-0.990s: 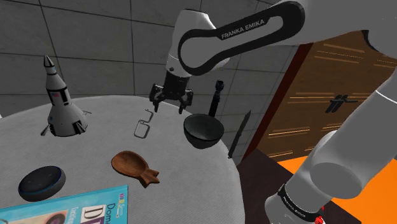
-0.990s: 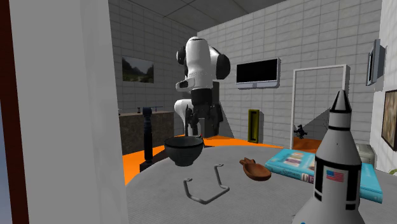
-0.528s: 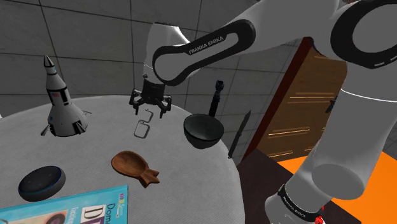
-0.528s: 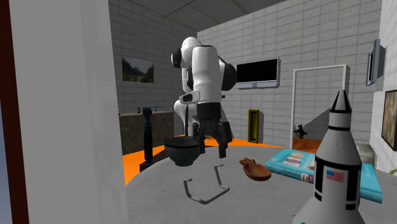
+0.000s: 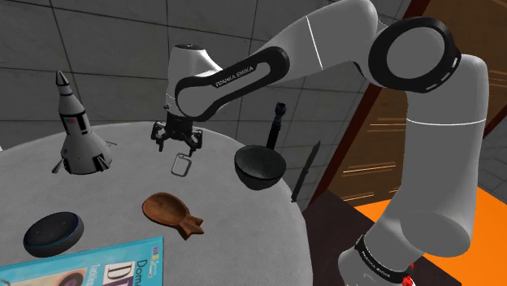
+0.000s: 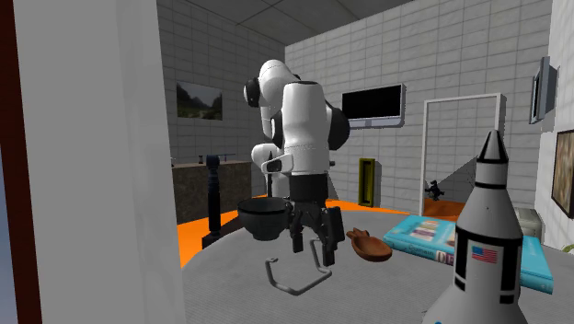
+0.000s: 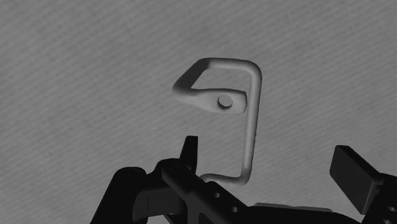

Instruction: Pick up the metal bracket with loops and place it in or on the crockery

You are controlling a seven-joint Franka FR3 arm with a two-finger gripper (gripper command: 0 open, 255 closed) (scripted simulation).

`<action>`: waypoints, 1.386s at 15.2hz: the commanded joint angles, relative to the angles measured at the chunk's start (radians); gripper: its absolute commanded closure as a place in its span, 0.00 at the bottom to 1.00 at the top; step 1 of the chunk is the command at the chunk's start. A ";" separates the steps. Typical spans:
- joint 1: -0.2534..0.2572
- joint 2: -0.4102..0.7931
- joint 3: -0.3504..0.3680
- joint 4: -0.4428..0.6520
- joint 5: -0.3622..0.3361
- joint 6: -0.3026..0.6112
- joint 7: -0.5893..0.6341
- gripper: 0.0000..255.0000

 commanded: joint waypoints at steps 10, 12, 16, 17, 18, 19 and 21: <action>0.010 0.042 -0.010 0.000 -0.017 0.041 0.012 0.00; 0.010 0.042 -0.010 0.000 -0.017 0.041 0.012 1.00; 0.010 0.042 -0.010 0.000 -0.017 0.041 0.012 1.00; 0.010 0.042 -0.010 0.000 -0.017 0.041 0.012 1.00; 0.010 0.042 -0.010 0.000 -0.017 0.041 0.012 1.00; 0.010 0.042 -0.010 0.000 -0.017 0.041 0.012 1.00; 0.010 0.042 -0.010 0.000 -0.017 0.041 0.012 1.00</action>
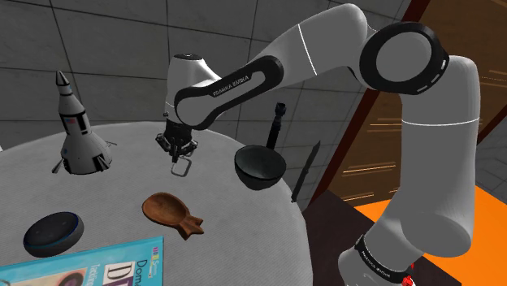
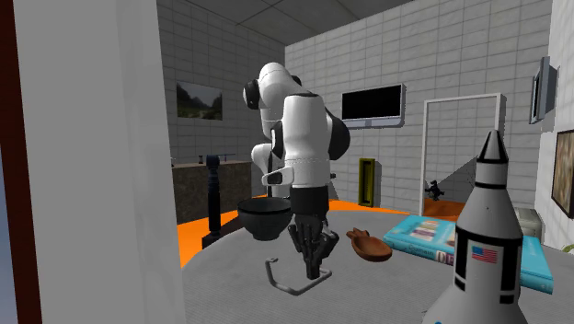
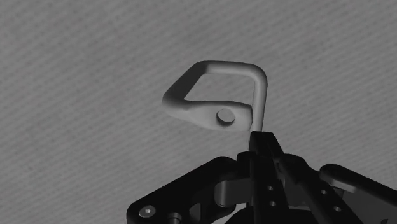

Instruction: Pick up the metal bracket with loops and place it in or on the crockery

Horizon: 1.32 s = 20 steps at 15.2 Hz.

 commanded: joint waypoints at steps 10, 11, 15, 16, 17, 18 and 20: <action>-0.023 0.171 0.008 0.306 0.036 -0.303 -0.128 0.00; -0.022 0.177 0.007 0.301 0.034 -0.293 -0.127 0.00; -0.020 0.186 0.005 0.294 0.031 -0.277 -0.125 0.00; -0.020 0.186 0.005 0.295 0.031 -0.277 -0.125 0.00; -0.020 0.186 0.005 0.295 0.031 -0.277 -0.125 0.00; -0.020 0.186 0.005 0.295 0.031 -0.277 -0.125 0.00; -0.020 0.186 0.005 0.295 0.031 -0.277 -0.125 0.00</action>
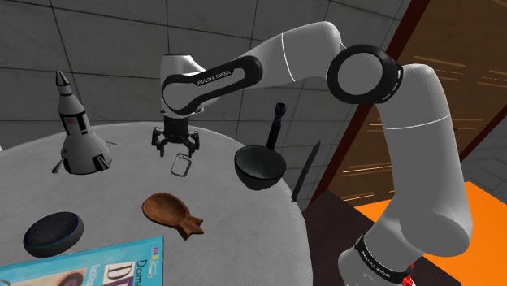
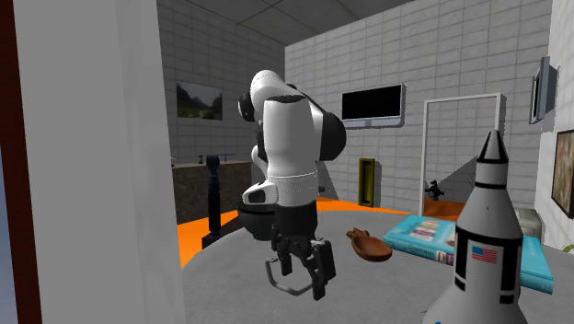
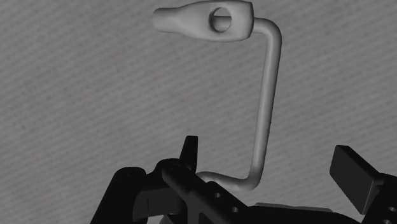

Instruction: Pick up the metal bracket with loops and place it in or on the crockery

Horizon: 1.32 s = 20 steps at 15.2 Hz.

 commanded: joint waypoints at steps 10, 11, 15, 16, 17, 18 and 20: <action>0.000 0.000 0.000 0.000 0.000 0.000 0.000 1.00; -0.001 -0.007 0.001 0.003 0.002 -0.009 0.000 1.00; -0.003 -0.031 0.007 0.019 0.009 -0.049 -0.002 1.00; -0.004 -0.037 0.008 0.023 0.010 -0.059 -0.002 1.00; -0.004 -0.043 0.009 0.028 0.012 -0.069 -0.002 1.00; -0.005 -0.048 0.010 0.033 0.014 -0.080 -0.003 1.00; -0.005 -0.059 0.012 0.044 0.017 -0.101 -0.003 1.00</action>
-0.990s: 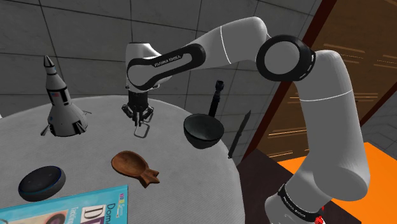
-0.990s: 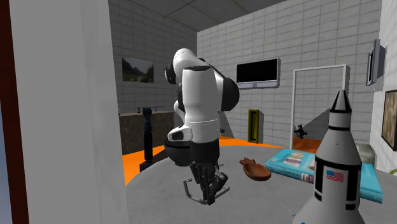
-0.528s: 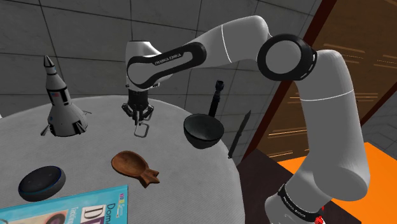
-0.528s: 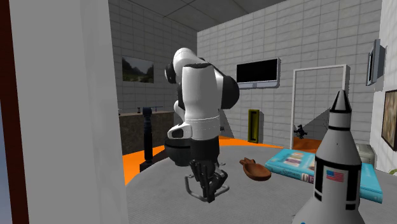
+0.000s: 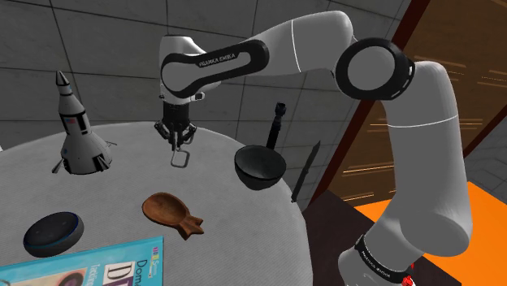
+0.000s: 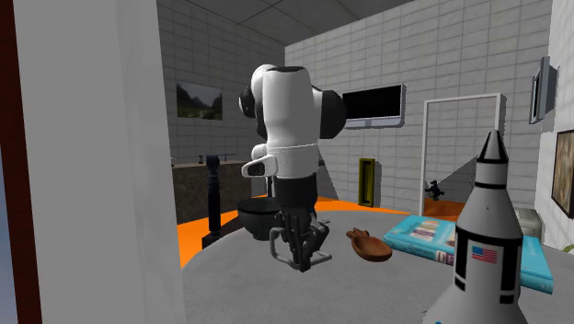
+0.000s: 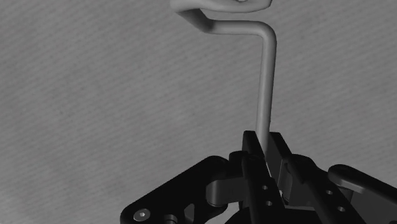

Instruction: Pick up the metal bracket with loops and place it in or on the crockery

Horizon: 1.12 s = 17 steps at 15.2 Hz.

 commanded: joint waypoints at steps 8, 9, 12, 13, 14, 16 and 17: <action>-0.001 -0.041 0.009 0.062 0.012 -0.101 -0.001 1.00; 0.000 -0.044 0.010 0.070 0.014 -0.112 -0.001 1.00; 0.001 -0.053 0.012 0.097 0.016 -0.148 -0.001 1.00; 0.001 -0.055 0.012 0.107 0.017 -0.160 -0.001 1.00; 0.002 -0.057 0.013 0.117 0.018 -0.172 -0.001 1.00; 0.003 -0.061 0.014 0.139 0.019 -0.197 0.000 1.00; 0.004 -0.062 0.014 0.150 0.020 -0.209 0.000 1.00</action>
